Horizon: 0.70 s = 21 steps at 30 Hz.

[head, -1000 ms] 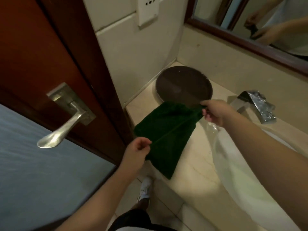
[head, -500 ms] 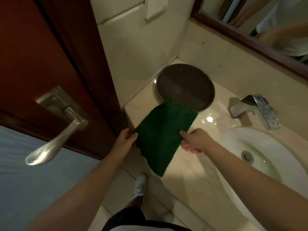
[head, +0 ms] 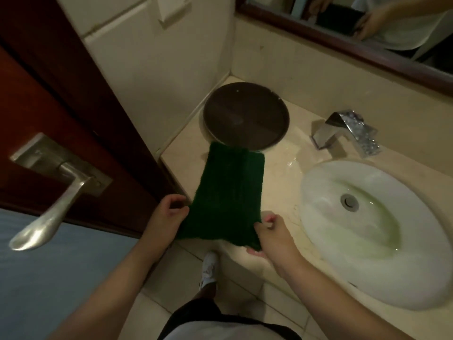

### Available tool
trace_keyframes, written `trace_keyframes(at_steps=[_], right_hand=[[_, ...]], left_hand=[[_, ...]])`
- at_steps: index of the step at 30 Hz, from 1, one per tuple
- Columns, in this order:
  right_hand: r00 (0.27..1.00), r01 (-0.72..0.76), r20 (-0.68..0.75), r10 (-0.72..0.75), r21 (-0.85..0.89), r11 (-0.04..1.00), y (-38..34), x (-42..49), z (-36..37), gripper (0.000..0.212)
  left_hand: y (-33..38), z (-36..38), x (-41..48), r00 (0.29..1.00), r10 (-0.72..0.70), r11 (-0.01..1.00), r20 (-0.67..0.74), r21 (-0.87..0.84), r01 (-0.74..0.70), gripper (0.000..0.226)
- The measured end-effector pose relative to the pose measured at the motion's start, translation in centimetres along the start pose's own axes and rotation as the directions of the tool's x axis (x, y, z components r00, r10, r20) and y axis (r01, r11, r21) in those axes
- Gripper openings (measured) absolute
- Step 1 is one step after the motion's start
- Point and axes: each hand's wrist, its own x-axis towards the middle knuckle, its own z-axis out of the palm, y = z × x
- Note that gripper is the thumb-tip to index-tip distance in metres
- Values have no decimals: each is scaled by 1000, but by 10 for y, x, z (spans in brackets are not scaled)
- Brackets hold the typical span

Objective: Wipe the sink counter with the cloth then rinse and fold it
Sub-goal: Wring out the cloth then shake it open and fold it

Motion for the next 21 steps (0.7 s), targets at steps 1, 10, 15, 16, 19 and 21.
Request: trace_keyframes(at_steps=[1,10,15,16,19,21], right_hand=[[995,-87,66,80,104,991,1,-9,-8,8],[924,-349,344,168,574,741,-48,7,-45,10],[922,-375,338,190,657,654,-84,48,-31,21],[927,-369,317,200,680,634,-87,55,-28,32],[942,-334,231,242,693,639,-80,72,-26,47],[950,-306,153,271,616,726,-68,73,-27,41]], left_hand=[[2,3,-14,999,-35,998,24,-46,36,16],[64,15,-11,948,-276,868,158,-383,316,12],[86,29,37,897,-380,745,227,-500,442,25],[87,30,46,888,-384,705,252,-541,459,39],[86,27,59,875,-376,696,303,-531,483,70],[83,26,58,902,-332,824,277,-380,420,73]])
